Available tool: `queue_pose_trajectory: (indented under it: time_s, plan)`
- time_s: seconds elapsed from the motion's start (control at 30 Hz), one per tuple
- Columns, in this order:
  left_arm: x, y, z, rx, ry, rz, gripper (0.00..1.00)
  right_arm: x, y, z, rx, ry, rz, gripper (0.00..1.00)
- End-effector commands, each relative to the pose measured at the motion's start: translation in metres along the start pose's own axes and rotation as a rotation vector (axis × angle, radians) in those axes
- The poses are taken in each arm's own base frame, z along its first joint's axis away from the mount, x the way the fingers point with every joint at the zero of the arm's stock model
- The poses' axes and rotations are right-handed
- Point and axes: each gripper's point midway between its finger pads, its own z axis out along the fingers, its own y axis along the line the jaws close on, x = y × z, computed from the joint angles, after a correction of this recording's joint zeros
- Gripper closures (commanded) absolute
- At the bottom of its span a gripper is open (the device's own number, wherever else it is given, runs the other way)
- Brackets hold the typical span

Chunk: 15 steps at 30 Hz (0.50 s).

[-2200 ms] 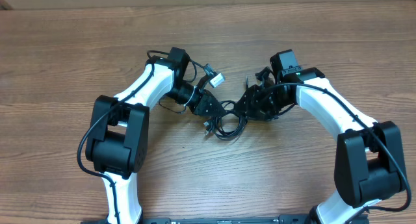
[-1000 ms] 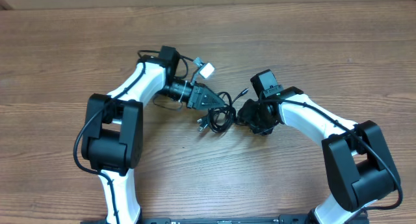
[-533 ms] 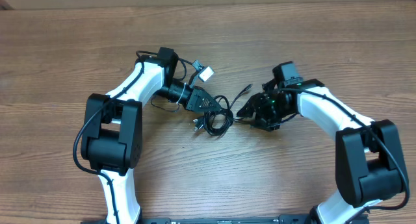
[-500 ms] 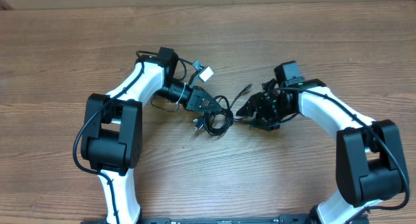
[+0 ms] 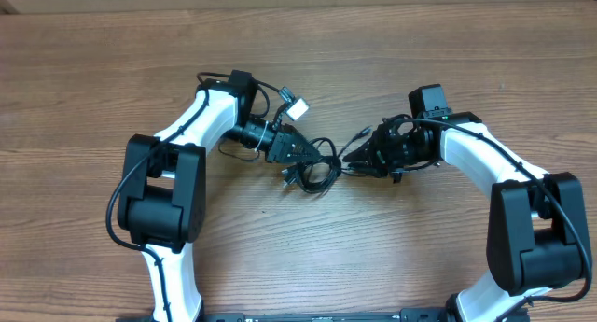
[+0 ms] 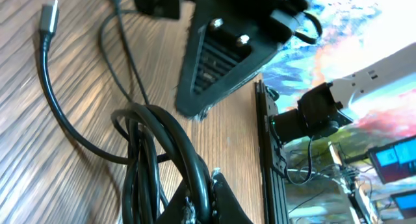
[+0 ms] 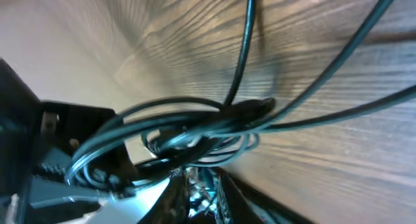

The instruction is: Untangle cables

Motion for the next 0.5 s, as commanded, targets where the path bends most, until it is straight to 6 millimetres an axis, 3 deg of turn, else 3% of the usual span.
queue_pose_trajectory:
  time_s: [0.0,0.13,0.47]
  plan:
    - [-0.008,-0.012,0.008,0.054,-0.027,0.076,0.96,0.001,0.012,-0.002,-0.024,0.008,0.05,0.87]
    - [-0.007,-0.015,0.014,0.064,-0.015,0.079,0.96,0.001,0.012,-0.002,-0.024,0.008,0.05,0.86]
    - [-0.006,-0.019,0.022,0.077,0.0,0.093,0.96,-0.006,0.006,-0.002,0.01,-0.032,0.047,0.74]
